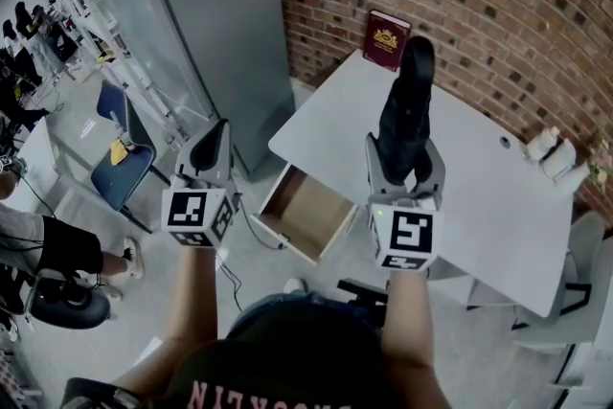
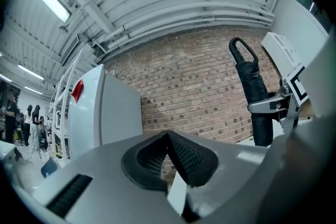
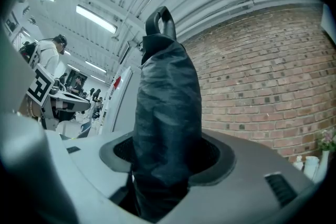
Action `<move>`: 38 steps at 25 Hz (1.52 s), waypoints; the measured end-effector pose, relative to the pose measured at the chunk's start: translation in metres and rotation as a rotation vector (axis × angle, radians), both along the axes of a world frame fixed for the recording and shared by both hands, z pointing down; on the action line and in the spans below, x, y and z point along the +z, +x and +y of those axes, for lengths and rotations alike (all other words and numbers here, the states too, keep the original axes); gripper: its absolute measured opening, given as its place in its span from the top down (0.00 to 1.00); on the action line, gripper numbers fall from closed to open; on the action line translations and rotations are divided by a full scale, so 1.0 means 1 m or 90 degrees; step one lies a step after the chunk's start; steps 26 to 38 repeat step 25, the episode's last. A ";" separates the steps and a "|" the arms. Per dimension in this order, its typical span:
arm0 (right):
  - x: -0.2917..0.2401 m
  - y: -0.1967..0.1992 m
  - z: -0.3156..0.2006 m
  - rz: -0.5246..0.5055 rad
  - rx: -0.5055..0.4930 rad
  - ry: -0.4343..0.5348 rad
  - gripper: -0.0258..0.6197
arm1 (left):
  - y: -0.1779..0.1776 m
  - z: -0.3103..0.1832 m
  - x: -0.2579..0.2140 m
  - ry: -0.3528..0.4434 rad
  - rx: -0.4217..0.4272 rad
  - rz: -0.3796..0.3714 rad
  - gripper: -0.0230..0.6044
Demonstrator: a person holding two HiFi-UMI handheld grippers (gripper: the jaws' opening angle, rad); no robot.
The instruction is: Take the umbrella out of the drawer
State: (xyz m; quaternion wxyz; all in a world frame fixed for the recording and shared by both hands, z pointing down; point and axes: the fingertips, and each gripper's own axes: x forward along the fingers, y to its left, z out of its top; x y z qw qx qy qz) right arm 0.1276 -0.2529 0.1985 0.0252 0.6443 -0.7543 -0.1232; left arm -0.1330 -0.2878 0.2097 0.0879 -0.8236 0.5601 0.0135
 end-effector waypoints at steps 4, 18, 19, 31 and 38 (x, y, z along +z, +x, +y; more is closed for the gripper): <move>0.000 0.002 0.001 0.002 0.004 -0.001 0.57 | 0.000 0.002 0.001 -0.002 0.001 0.003 0.97; 0.004 0.005 0.007 0.001 0.010 -0.011 0.57 | 0.000 0.004 0.002 -0.003 0.005 0.012 0.97; 0.005 0.006 0.007 0.000 0.012 -0.015 0.57 | 0.001 0.004 0.002 -0.004 0.005 0.013 0.96; 0.007 0.011 0.007 -0.002 0.017 -0.019 0.57 | -0.003 0.002 0.000 0.002 0.004 0.025 0.96; 0.007 0.011 0.007 -0.002 0.017 -0.019 0.57 | -0.003 0.002 0.000 0.002 0.004 0.025 0.96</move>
